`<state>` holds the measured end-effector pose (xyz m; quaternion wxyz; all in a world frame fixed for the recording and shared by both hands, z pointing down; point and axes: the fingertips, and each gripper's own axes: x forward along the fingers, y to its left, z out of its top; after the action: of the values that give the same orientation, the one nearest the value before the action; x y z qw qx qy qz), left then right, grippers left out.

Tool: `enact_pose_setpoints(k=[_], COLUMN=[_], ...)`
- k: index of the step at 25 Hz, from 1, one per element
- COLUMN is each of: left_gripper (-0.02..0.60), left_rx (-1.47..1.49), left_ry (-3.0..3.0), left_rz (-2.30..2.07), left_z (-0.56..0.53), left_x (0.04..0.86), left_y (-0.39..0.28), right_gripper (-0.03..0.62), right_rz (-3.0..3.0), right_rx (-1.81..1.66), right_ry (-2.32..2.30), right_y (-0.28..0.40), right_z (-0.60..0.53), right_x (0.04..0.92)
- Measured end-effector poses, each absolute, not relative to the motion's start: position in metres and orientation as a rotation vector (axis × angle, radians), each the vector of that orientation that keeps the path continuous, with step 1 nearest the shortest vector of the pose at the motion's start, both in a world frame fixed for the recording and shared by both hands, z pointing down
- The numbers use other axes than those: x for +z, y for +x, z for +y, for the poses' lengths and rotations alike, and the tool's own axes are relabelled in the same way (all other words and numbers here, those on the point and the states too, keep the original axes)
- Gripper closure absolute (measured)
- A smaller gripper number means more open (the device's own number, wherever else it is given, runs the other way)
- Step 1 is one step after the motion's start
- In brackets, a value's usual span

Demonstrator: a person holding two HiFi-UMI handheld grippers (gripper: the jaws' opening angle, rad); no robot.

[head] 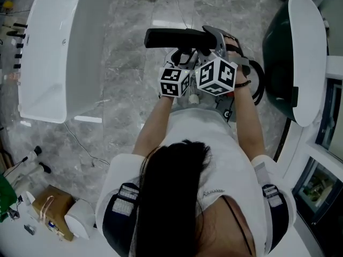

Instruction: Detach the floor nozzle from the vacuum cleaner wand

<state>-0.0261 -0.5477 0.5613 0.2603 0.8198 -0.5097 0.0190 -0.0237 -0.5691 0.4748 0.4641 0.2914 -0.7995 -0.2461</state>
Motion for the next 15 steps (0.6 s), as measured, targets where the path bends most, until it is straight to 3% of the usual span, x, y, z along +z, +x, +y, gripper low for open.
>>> enact_pose_setpoints(k=[15], left_gripper=[0.414], left_rx=[0.036], left_ry=[2.226], left_rz=[-1.382], left_z=[-0.5476], left_x=[0.5622], left_y=[-0.0248], right_gripper=[0.370], right_rz=[-1.971], right_rx=[-0.672], right_ry=[0.721], right_y=[-0.0216], right_z=[-0.5661], right_x=[0.4715])
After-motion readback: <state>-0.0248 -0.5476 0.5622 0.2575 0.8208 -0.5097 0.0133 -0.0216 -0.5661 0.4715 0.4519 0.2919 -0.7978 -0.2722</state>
